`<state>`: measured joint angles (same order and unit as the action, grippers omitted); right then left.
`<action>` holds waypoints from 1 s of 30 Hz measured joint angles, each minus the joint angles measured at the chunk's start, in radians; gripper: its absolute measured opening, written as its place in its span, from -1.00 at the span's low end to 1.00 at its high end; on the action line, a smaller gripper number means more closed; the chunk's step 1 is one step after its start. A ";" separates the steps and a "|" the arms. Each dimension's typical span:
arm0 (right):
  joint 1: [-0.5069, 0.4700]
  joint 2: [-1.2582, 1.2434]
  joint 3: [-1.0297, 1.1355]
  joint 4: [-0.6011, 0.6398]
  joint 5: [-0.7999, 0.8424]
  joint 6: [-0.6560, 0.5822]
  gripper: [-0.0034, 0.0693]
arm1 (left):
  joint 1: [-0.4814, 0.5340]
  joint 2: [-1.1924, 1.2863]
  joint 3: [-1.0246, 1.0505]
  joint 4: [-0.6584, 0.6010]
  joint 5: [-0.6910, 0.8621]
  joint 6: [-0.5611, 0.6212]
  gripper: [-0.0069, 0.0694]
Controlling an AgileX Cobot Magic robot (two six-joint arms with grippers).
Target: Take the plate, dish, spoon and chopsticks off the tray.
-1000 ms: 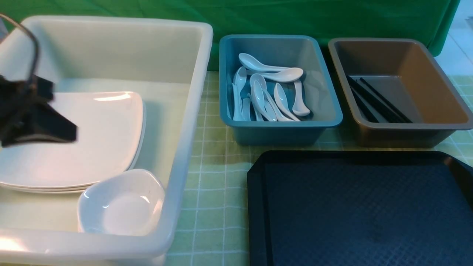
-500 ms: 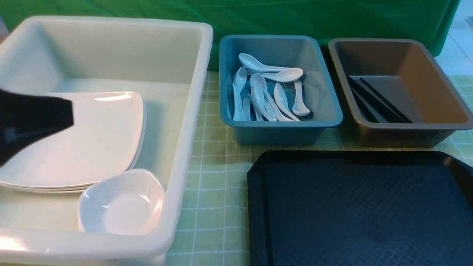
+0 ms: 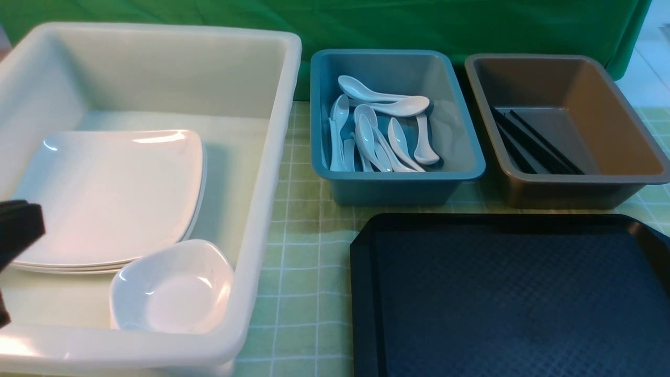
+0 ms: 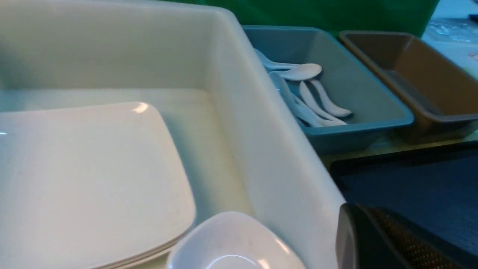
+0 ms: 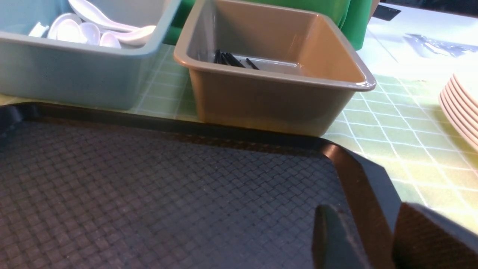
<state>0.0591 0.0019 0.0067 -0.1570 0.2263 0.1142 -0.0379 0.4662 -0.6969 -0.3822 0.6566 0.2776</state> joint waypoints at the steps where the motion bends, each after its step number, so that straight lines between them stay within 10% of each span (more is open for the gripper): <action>1: 0.000 0.000 0.000 0.000 0.000 0.000 -0.26 | 0.000 0.000 0.004 0.012 -0.012 0.001 -0.83; 12: 0.000 0.000 0.000 0.000 0.000 0.000 -0.25 | 0.000 -0.175 0.411 0.136 -0.408 -0.047 -0.82; 19: 0.000 0.000 0.000 0.000 0.000 0.000 -0.25 | 0.000 -0.412 0.657 0.354 -0.482 -0.319 -0.82; 30: 0.000 0.000 0.000 0.000 -0.001 0.000 -0.25 | 0.044 -0.471 0.696 0.368 -0.503 -0.349 -0.82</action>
<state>0.0591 0.0019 0.0067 -0.1570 0.2250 0.1142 0.0061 -0.0052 -0.0012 -0.0147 0.1537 -0.0710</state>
